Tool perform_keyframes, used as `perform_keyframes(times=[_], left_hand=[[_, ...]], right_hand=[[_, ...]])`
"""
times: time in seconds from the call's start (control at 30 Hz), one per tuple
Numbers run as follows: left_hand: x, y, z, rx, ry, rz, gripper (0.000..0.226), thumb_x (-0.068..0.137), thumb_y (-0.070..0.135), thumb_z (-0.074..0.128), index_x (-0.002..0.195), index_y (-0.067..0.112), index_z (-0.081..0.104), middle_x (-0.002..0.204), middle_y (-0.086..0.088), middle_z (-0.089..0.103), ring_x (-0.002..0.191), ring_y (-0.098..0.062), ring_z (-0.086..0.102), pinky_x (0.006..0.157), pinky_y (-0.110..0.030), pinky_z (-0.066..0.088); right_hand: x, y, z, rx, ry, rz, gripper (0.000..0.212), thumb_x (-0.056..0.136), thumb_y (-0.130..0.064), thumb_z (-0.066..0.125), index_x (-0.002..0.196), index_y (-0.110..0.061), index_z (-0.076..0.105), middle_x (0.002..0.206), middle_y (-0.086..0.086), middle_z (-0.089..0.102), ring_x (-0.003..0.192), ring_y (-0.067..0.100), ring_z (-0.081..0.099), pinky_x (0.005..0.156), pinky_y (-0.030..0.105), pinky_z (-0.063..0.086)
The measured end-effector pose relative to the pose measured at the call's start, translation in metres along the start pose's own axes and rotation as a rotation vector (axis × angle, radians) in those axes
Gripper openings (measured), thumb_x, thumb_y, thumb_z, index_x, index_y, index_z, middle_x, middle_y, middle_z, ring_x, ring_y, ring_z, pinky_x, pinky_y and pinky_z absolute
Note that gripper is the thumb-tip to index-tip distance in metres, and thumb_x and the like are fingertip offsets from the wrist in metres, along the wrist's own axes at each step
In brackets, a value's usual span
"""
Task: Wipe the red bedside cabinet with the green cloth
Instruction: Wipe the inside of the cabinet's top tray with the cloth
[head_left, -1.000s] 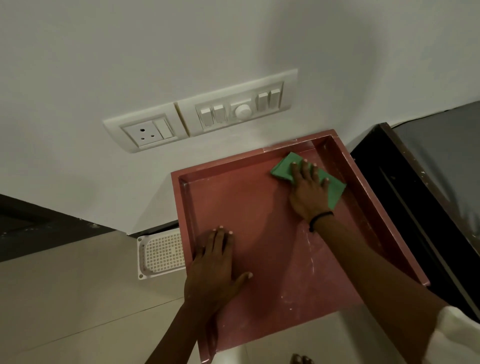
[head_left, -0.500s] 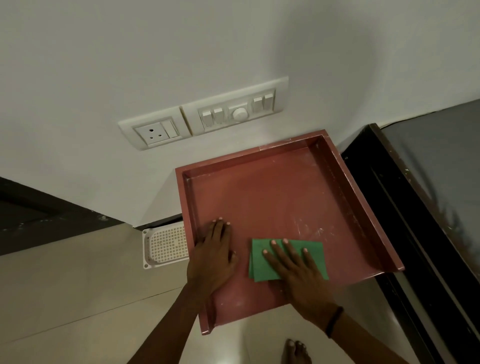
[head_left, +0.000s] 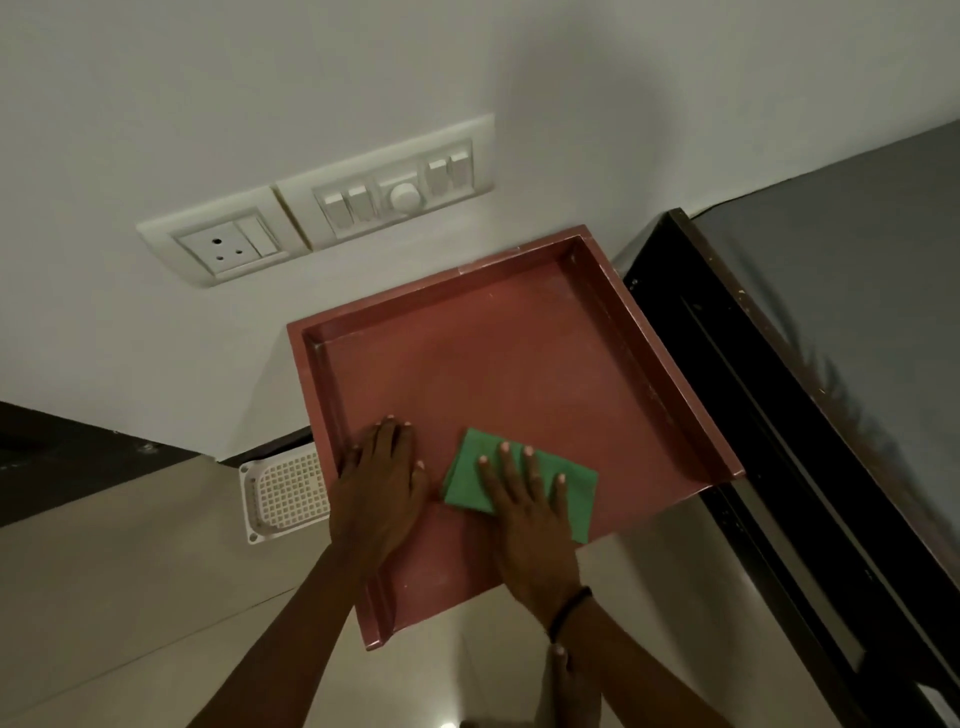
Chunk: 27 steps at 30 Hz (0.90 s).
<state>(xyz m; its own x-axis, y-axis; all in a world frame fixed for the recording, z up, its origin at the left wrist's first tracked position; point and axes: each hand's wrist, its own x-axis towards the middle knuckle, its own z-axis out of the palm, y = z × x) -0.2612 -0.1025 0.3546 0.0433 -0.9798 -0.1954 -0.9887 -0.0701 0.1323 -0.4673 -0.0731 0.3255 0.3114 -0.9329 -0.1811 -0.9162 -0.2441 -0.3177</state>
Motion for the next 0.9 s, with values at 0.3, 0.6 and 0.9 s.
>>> perform_keyframes(times=[0.3, 0.6, 0.9], left_hand=[[0.023, 0.065, -0.004, -0.214, -0.086, 0.168, 0.073, 0.095, 0.046, 0.014, 0.149, 0.007, 0.043, 0.162, -0.014, 0.030, 0.151, -0.029, 0.025, 0.121, -0.052, 0.024], [0.021, 0.073, 0.004, -0.266, -0.143, 0.156, 0.090, 0.085, 0.058, 0.004, 0.151, 0.008, 0.040, 0.162, -0.012, 0.031, 0.150, -0.026, 0.026, 0.122, -0.044, 0.018], [0.016, 0.074, 0.000, -0.319, -0.183, 0.133, 0.089, 0.086, 0.060, 0.004, 0.155, 0.011, 0.031, 0.165, -0.008, 0.021, 0.153, -0.022, 0.017, 0.123, -0.041, 0.013]], right_hand=[[-0.063, 0.065, -0.015, -0.139, -0.023, -0.123, 0.091, 0.079, 0.000, 0.038, 0.159, -0.032, 0.010, 0.167, -0.004, 0.010, 0.153, 0.029, 0.010, 0.118, 0.056, 0.014], [-0.033, 0.037, -0.015, 0.073, 0.056, 0.342, 0.086, 0.086, -0.005, 0.053, 0.159, -0.026, 0.013, 0.167, 0.006, 0.006, 0.152, 0.036, 0.001, 0.118, 0.062, 0.010], [-0.107, -0.068, 0.040, -0.019, -0.225, -0.233, 0.069, 0.077, -0.029, 0.048, 0.146, -0.032, 0.045, 0.160, -0.002, 0.036, 0.146, 0.028, 0.035, 0.109, 0.054, 0.027]])
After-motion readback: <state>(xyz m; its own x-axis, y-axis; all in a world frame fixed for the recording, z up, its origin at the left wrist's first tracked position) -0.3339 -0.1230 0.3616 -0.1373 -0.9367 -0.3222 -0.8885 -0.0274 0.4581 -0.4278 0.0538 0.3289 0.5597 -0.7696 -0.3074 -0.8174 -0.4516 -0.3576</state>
